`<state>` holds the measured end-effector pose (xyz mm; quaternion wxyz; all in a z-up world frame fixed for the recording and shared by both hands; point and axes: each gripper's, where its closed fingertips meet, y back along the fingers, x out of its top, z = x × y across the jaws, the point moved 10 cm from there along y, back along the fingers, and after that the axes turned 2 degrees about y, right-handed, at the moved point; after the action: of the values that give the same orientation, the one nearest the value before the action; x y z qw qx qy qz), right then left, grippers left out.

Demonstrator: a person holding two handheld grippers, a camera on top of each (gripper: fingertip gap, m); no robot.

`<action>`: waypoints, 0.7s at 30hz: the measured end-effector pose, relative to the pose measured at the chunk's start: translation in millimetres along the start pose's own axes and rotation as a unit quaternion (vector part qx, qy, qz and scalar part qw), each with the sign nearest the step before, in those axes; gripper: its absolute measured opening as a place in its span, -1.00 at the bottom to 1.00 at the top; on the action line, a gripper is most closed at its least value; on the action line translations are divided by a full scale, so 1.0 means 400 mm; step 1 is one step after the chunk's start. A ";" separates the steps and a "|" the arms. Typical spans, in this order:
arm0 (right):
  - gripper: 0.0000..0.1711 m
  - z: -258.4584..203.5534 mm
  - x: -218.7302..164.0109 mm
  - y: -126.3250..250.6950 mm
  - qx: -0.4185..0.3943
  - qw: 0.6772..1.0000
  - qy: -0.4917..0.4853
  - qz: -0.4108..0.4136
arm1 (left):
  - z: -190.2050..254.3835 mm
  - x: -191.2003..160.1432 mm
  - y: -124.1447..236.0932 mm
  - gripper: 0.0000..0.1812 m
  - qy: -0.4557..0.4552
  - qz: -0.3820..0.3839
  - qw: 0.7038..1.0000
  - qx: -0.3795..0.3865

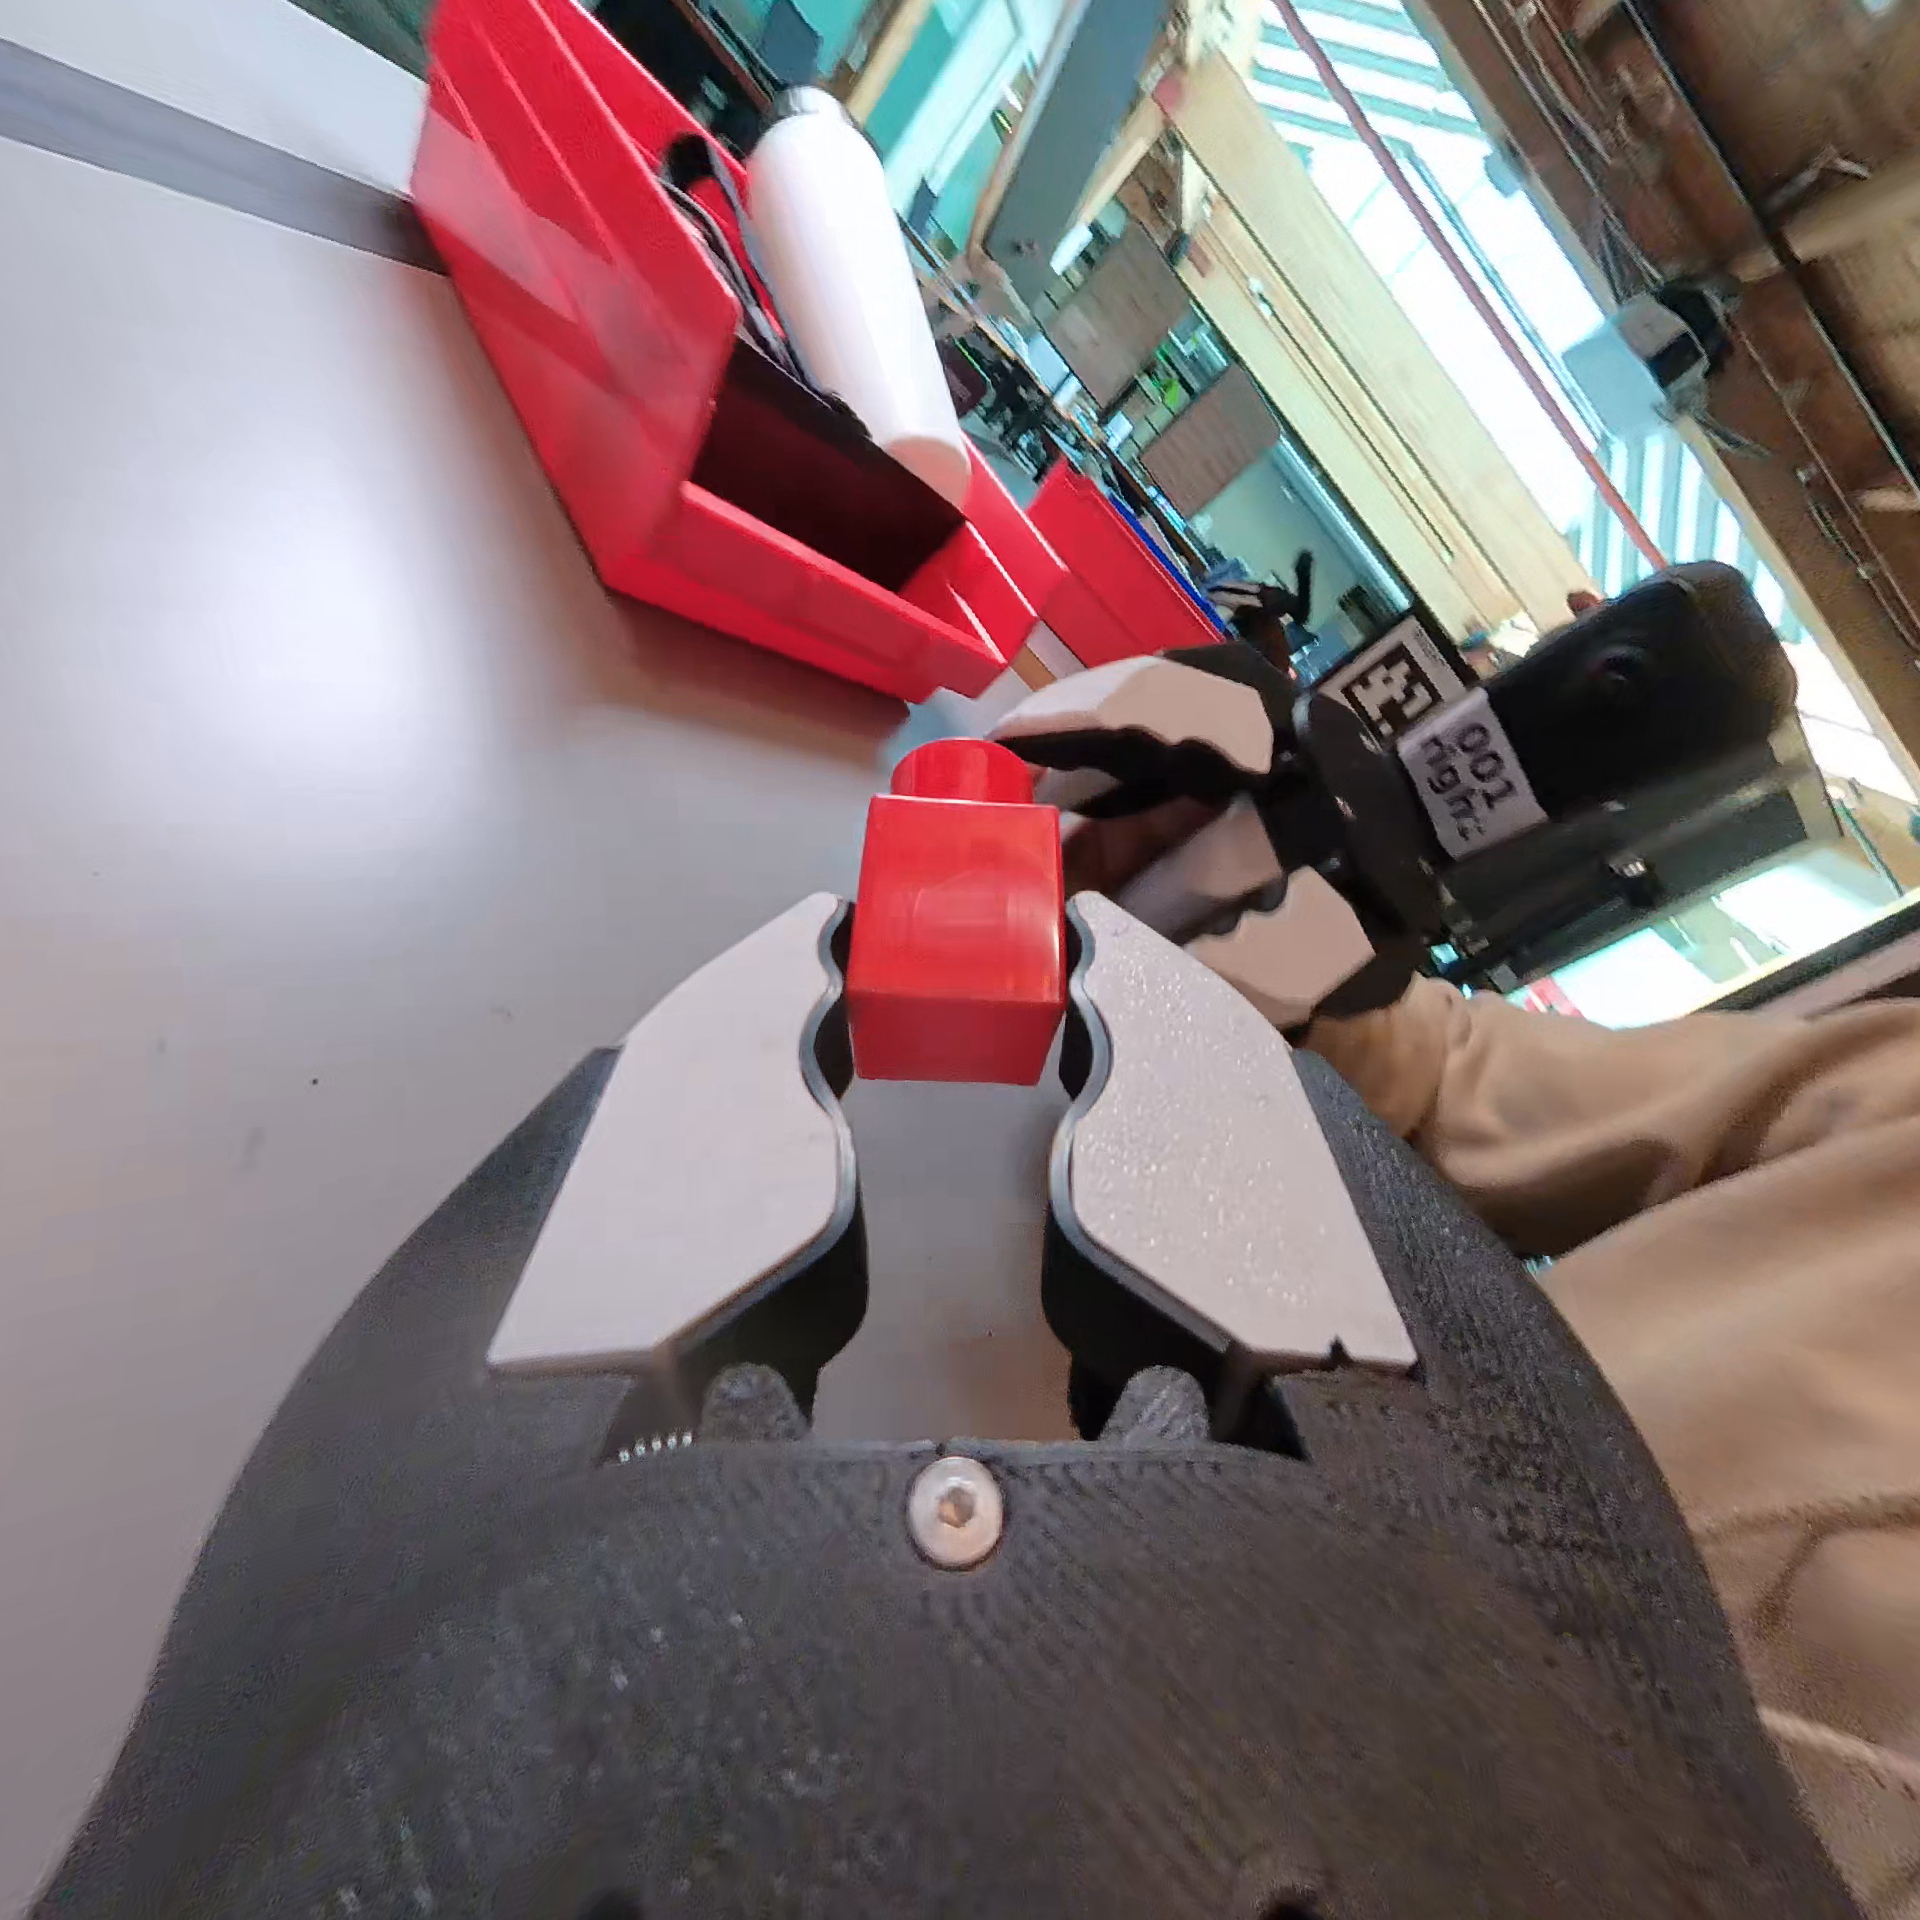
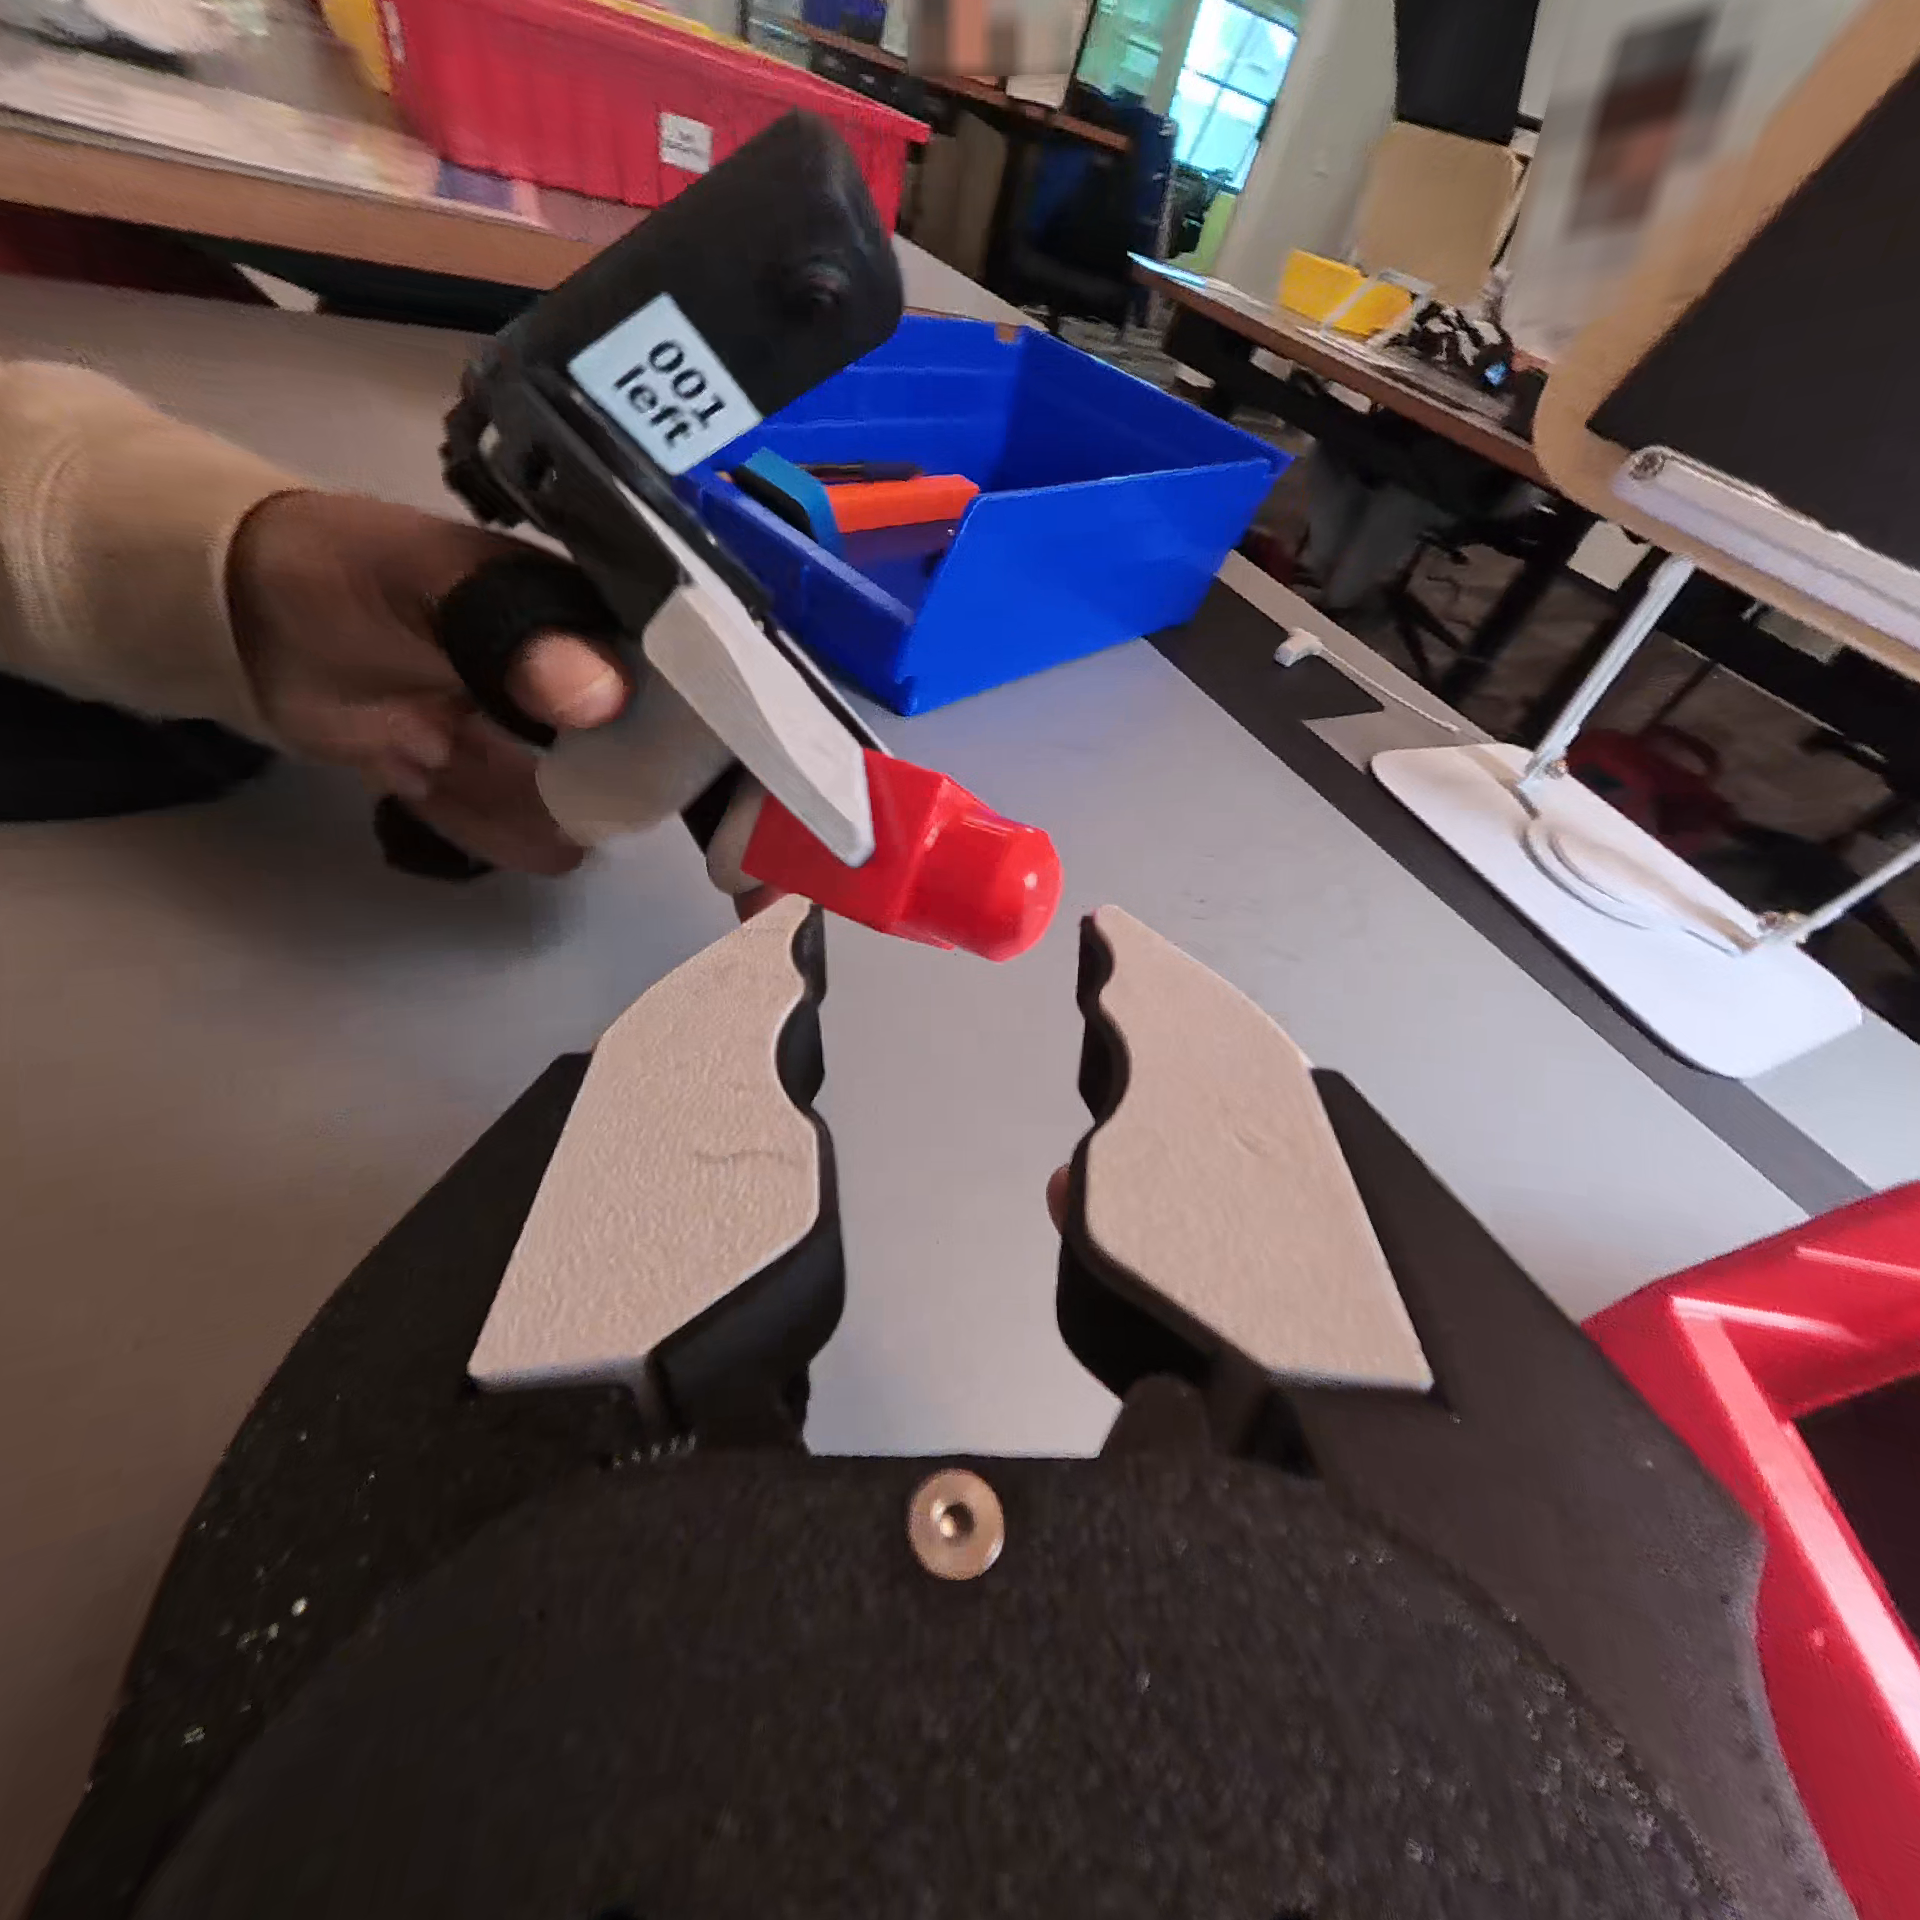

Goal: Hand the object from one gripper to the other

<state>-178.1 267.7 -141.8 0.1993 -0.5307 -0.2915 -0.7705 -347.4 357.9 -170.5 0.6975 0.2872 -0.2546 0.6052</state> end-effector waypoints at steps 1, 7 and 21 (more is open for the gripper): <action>-0.40 -0.008 0.003 -0.006 -0.004 1.000 -0.005 -0.009 | -0.001 -0.005 -0.004 -0.59 0.005 0.010 1.000 0.008; -0.22 -0.045 0.001 -0.049 -0.085 0.994 0.037 -0.062 | 0.021 -0.025 -0.029 -0.59 0.040 0.047 0.998 0.018; -0.17 -0.035 -0.007 -0.032 -0.024 0.992 0.120 -0.038 | 0.043 -0.040 -0.044 -0.56 0.045 -0.008 0.998 -0.051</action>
<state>-194.9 268.0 -151.3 0.1902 -0.4273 -0.2668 -0.8426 -332.1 332.7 -171.0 0.7266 0.2259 -0.2512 0.5982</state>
